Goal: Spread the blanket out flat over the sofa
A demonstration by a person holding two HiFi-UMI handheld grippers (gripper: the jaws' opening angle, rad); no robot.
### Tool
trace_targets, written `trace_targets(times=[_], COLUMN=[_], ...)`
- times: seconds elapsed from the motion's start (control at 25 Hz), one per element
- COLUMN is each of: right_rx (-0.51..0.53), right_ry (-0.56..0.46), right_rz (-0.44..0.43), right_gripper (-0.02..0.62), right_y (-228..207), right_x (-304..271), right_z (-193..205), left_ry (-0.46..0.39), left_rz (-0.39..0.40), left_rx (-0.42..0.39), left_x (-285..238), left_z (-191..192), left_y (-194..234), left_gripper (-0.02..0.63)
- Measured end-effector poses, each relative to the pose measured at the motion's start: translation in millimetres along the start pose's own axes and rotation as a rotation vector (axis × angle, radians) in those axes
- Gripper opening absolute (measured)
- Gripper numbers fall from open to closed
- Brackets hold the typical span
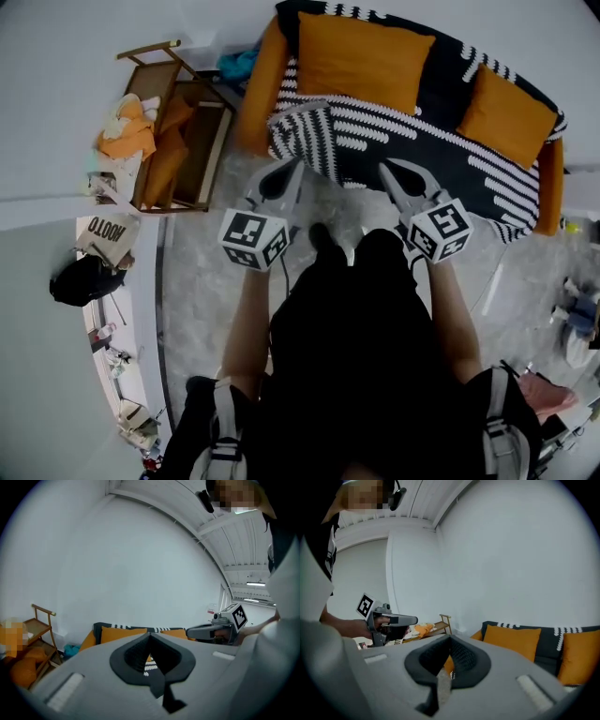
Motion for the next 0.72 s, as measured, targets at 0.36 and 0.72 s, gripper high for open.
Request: trace_targets(times=[0.36, 0.72], right_rx=[-0.033, -0.055], right_ry=[0.044, 0.064], right_rz=[0.013, -0.030], right_gripper=[0.003, 0.003], right_y=[-23, -104], right_x=[-32, -82], right_z=[15, 27], left_ry=[0.050, 0.011], left_rz=[-0.015, -0.132], left_rx=[0.066, 0.098], left_x=[-29, -104], left_z=[11, 8], left_y=[43, 67], left_gripper=[0.011, 0.011])
Point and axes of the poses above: the fingertips, and each gripper's own axes: x backward along the fingers, y to its left, z out of its underside, the point moved 3 cm from there along x, backward along the fingers, and after that the axes turned 14 degrees about x, right-handed, at the moved point
